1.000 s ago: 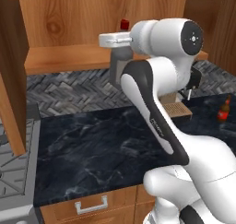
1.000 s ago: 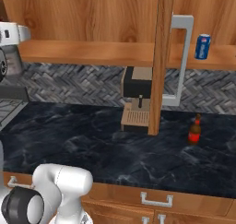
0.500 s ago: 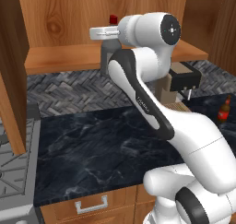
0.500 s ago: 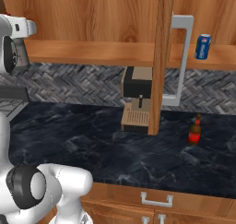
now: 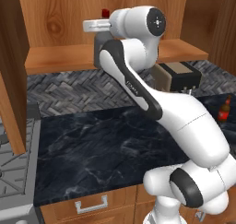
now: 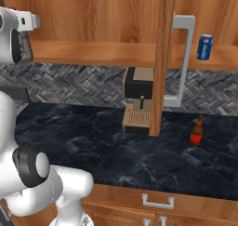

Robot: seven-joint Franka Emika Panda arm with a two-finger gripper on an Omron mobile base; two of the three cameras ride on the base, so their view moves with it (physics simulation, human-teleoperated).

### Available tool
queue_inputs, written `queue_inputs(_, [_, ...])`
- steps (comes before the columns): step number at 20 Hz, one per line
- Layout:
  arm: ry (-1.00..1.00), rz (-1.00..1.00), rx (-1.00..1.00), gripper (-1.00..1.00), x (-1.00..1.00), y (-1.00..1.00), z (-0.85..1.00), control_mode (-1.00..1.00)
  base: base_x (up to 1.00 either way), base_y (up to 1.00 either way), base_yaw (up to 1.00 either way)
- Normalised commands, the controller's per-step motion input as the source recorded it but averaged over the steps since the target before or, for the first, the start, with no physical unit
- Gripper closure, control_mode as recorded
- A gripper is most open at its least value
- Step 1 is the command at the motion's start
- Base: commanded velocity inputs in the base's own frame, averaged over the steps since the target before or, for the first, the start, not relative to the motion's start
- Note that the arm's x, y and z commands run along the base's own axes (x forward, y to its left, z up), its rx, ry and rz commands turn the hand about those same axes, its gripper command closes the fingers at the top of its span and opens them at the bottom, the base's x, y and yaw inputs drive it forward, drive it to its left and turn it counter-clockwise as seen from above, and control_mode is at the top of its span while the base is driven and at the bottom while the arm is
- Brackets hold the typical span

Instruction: Sort all alcoholic drinks to one cabinet, and non-alcoholic drinks to the other.

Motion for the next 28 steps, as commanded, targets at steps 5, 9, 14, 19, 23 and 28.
queue_inputs(5, [0.00, 0.00, 0.00, 1.00, 0.30, 0.09, 0.08, -1.00, 0.00, 0.00, 0.00])
queue_inputs(9, [0.00, 0.00, 0.00, 1.00, 0.30, 0.01, 0.00, -1.00, 0.00, 0.00, 0.00])
queue_inputs(14, [-0.01, 0.00, 0.00, 1.00, 0.27, 0.00, 0.00, -1.00, 0.00, 0.00, 0.00])
queue_inputs(19, [-0.02, 0.00, 0.00, 1.00, 0.26, 0.00, 0.00, -1.00, 0.00, 0.00, 0.00])
queue_inputs(23, [0.00, 0.00, 0.00, 1.00, 0.21, 0.00, 0.00, -1.00, 0.00, 0.00, 0.00])
queue_inputs(28, [0.00, 0.00, 0.00, 1.00, 0.15, 0.00, -0.01, -1.00, 0.00, 0.00, 0.00])
